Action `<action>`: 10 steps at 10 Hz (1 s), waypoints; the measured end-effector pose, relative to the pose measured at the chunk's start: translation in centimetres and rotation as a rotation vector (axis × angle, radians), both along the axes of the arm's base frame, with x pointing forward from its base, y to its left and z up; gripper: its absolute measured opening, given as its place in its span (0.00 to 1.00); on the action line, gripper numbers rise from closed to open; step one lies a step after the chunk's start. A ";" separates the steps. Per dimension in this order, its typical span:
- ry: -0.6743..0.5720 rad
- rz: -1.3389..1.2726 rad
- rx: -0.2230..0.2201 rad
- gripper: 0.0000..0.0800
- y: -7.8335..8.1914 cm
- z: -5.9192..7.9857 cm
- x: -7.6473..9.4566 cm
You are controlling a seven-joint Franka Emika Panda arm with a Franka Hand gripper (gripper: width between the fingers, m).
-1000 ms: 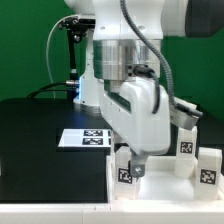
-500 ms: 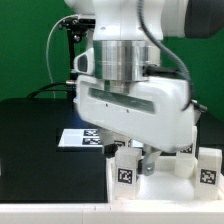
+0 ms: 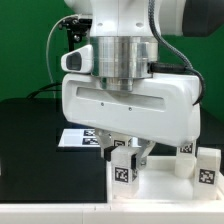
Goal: Assemble square table
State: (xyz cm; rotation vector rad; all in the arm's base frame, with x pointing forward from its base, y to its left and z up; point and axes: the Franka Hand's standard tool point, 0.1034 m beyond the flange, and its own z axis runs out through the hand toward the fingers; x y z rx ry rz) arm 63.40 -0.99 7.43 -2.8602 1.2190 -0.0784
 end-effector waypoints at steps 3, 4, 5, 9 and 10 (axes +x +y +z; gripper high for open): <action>0.002 -0.230 0.014 0.36 0.0 0.0 0.0; 0.003 -0.323 0.018 0.36 -0.1 0.0 0.0; 0.008 -0.455 0.024 0.36 -0.4 0.0 0.0; 0.034 -1.107 0.063 0.36 -0.2 -0.1 0.2; 0.036 -1.204 0.064 0.36 -0.1 0.0 0.1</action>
Offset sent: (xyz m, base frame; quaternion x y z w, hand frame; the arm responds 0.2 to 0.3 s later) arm 0.0000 0.0000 0.0000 0.0000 0.0000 0.1938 0.9810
